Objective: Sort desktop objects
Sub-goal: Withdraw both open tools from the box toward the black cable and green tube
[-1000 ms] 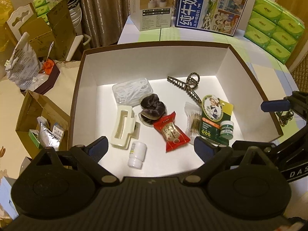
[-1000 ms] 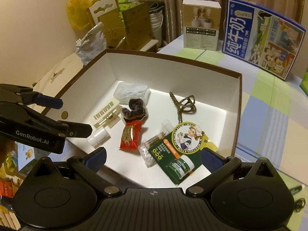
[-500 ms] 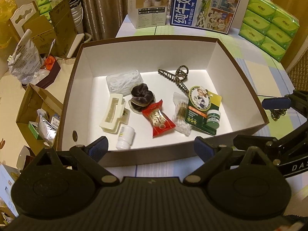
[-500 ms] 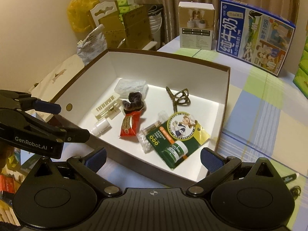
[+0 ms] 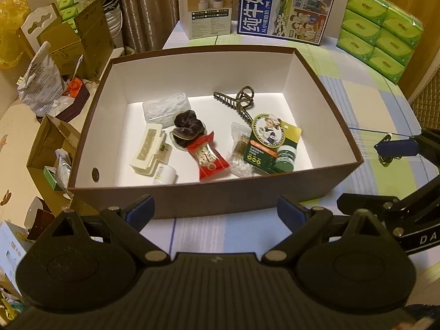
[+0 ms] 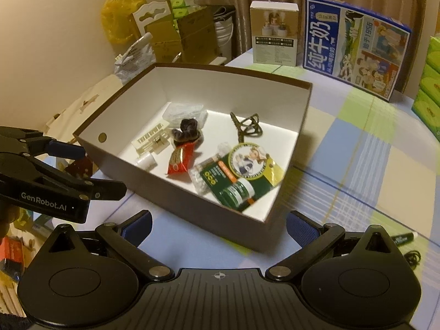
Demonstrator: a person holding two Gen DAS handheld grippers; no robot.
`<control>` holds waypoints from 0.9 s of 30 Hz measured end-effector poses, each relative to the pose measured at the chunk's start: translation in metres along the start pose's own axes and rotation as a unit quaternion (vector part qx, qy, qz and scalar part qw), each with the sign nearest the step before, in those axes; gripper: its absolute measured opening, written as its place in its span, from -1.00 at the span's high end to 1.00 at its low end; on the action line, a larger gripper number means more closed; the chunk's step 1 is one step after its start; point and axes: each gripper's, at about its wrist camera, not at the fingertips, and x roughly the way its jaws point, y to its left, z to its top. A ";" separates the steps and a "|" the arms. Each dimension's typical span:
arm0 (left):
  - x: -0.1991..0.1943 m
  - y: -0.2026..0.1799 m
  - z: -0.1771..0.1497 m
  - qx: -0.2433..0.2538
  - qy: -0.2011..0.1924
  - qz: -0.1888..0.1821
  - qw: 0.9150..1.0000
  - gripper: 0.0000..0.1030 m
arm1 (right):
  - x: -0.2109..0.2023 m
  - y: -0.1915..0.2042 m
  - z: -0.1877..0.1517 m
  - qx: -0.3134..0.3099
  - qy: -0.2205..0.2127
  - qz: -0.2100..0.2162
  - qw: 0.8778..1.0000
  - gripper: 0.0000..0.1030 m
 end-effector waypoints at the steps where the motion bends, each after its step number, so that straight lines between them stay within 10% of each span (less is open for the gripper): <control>1: -0.001 -0.004 -0.001 0.000 0.000 0.001 1.000 -0.82 | -0.002 -0.002 -0.002 0.000 0.000 0.001 1.000 -0.96; 27: 0.002 -0.129 -0.023 0.033 0.020 -0.022 0.999 -0.82 | -0.071 -0.102 -0.085 0.053 0.013 -0.033 0.998 -0.96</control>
